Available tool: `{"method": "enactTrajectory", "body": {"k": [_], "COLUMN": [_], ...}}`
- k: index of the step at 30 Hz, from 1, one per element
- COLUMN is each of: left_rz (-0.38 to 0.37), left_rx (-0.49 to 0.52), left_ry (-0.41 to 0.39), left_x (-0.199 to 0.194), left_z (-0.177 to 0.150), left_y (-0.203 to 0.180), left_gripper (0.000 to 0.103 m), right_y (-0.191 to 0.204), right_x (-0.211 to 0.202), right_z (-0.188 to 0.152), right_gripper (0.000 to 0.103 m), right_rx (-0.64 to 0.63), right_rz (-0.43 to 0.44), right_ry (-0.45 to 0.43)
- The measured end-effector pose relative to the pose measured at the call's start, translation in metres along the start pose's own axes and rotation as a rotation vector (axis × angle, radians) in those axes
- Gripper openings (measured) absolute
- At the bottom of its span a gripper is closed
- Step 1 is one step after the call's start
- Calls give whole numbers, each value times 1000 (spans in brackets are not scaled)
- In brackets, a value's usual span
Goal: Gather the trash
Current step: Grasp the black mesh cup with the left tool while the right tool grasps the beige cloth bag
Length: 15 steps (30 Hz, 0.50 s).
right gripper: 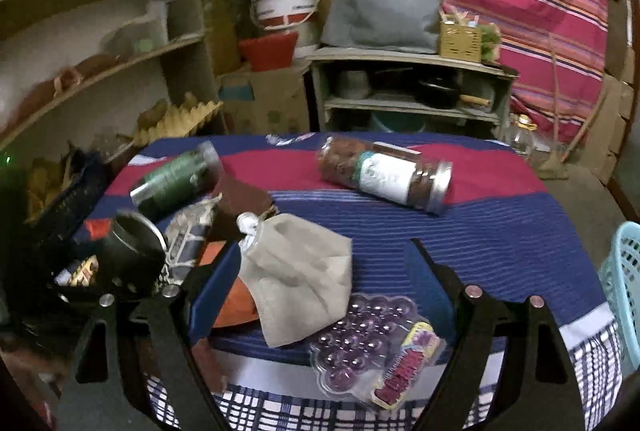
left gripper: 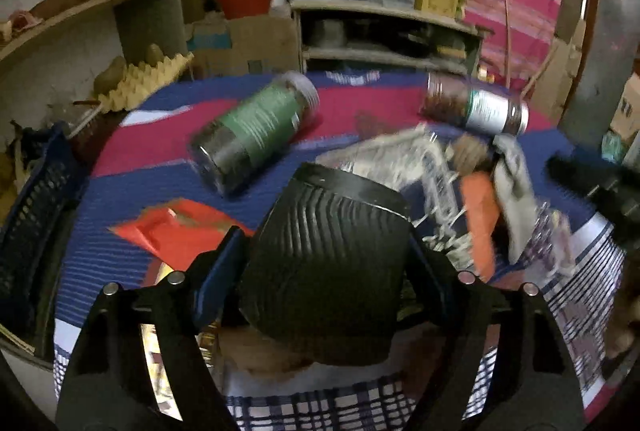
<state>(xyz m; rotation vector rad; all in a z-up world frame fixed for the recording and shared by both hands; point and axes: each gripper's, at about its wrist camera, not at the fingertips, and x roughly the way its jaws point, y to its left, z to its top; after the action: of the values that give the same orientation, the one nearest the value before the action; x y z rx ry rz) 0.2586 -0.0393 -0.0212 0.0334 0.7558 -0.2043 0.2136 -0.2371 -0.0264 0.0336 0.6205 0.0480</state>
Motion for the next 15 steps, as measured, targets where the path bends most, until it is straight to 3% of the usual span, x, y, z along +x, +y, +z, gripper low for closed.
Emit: {"method": "enactTrajectory", "body": {"k": [5,11,12,13,15], "left_rz": [-16,-11,-9,-12,-21], "left_rx": [-68,-85,-82,-81,-75], "left_ry": [-66,-78,-74,-73,-73], "left_x": [-23,-29,-27,-26,-26], "left_z": [8,10,9,8,9], "left_y": [9,15,15,16,15], "left_gripper": [75,68,68,68,60], "right_y": [8,11,10,9,7], "right_x": [15,39,42,43,40], "right_z": [-2,-6,-7,-8,-7], "right_gripper": [82,81,74,52,40], "right_rx": [22,22,21,20,21], "right_rz": [32,45,44,48,61], "right_ry": [21,90,107,119,115]}}
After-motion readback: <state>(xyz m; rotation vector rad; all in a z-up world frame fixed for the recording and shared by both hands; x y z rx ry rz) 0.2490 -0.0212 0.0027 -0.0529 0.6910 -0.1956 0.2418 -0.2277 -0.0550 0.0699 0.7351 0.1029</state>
